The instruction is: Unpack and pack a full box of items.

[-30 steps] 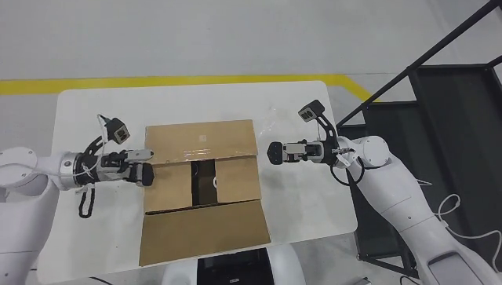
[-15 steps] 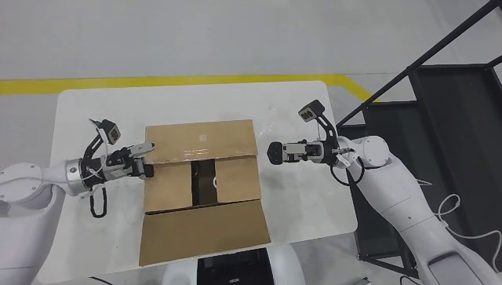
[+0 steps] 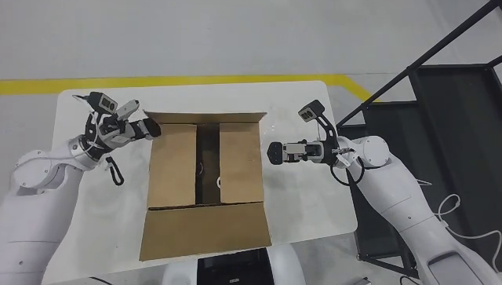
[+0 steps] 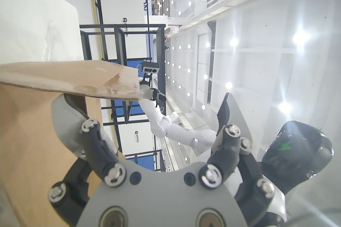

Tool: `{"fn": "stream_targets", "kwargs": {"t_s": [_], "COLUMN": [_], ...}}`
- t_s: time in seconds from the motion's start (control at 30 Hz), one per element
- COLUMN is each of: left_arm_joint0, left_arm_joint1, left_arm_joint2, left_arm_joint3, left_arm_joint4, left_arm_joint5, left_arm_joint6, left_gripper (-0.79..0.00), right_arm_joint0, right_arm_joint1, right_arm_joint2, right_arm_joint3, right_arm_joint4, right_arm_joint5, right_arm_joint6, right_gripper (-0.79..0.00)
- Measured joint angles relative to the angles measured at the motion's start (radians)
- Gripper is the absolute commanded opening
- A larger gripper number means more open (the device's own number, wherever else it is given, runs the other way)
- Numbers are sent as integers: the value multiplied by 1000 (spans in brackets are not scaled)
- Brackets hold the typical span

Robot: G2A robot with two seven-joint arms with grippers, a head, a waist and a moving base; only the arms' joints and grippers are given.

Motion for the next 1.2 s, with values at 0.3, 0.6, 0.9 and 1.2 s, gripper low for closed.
{"fn": "stream_targets", "kwargs": {"t_s": [0.3, 0.6, 0.9, 1.2], "left_arm_joint0": [-128, -241, -267, -265], "left_arm_joint1": [-57, -98, -105, -102], "left_arm_joint2": [138, 239, 228, 164], "left_arm_joint3": [198, 360, 415, 398], "left_arm_joint4": [3, 114, 209, 213], "left_arm_joint5": [-116, -158, -191, -222], "left_arm_joint6": [154, 200, 284, 333], "left_gripper": [0, 0, 0, 0], "right_arm_joint0": [0, 0, 0, 0], "right_arm_joint1": [0, 0, 0, 0], "right_arm_joint2": [0, 0, 0, 0], "right_arm_joint3": [0, 0, 0, 0], "right_arm_joint4": [0, 0, 0, 0], "right_arm_joint5": [0, 0, 0, 0], "right_arm_joint6": [0, 0, 0, 0], "right_gripper": [0, 0, 0, 0]}}
